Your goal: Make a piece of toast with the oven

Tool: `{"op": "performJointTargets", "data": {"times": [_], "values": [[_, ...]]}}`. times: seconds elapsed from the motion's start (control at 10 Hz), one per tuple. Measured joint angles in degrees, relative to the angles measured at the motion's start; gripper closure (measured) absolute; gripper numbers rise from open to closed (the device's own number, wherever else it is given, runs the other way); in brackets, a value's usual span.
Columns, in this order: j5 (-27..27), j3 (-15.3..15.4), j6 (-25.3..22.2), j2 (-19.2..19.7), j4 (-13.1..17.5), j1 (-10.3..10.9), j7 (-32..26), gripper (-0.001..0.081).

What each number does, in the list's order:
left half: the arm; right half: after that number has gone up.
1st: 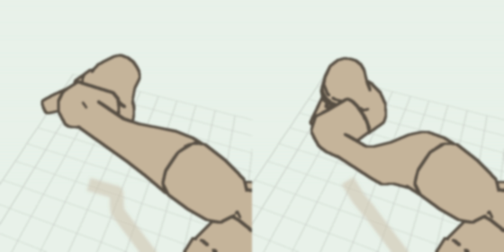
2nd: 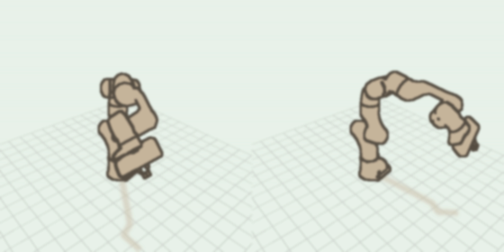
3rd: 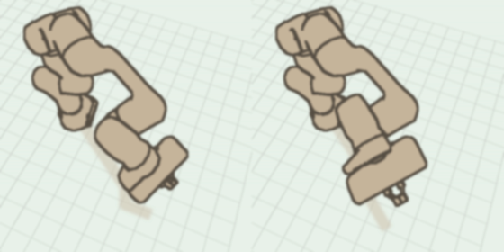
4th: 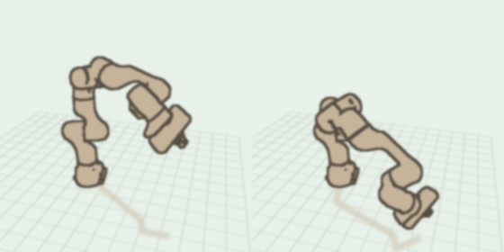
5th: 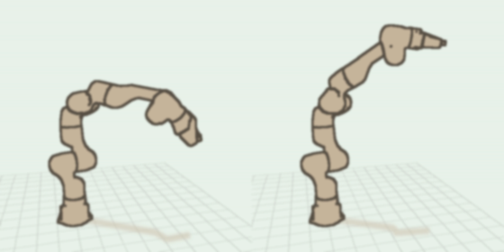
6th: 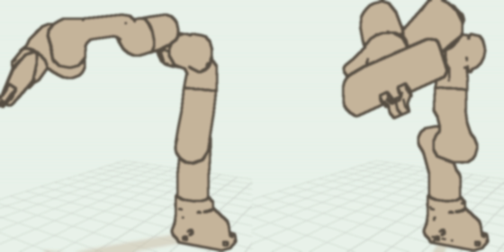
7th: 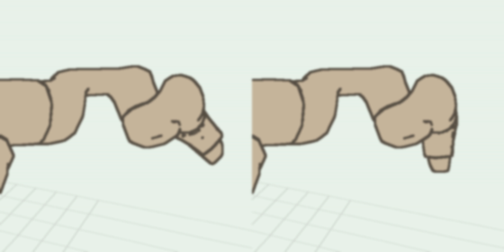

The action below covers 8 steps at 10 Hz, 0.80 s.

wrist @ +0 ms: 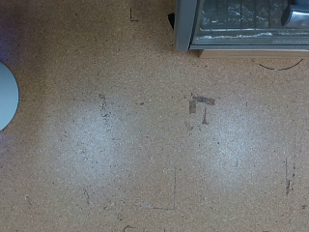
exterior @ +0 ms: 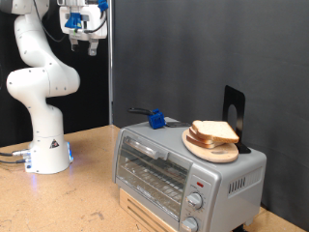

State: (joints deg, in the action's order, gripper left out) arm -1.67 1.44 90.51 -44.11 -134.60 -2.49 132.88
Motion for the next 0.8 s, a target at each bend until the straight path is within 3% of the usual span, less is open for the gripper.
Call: {"op": "performJointTargets", "data": {"times": [0.1,0.4,0.6,0.7,0.8], "values": [[0.0,0.0,0.2,-0.1,0.0,0.1,-2.7,-0.0002],[0.6,-2.5,2.6,-0.5,-0.4,2.8,-22.7,-0.0002],[2.3,-4.5,10.3,-0.6,-3.6,4.3,-34.3,-0.0002],[2.1,-4.4,9.7,-0.6,-3.4,4.1,-33.1,-0.0002],[0.7,-5.3,10.6,-1.0,-3.8,5.0,-37.9,-0.0002]]}}
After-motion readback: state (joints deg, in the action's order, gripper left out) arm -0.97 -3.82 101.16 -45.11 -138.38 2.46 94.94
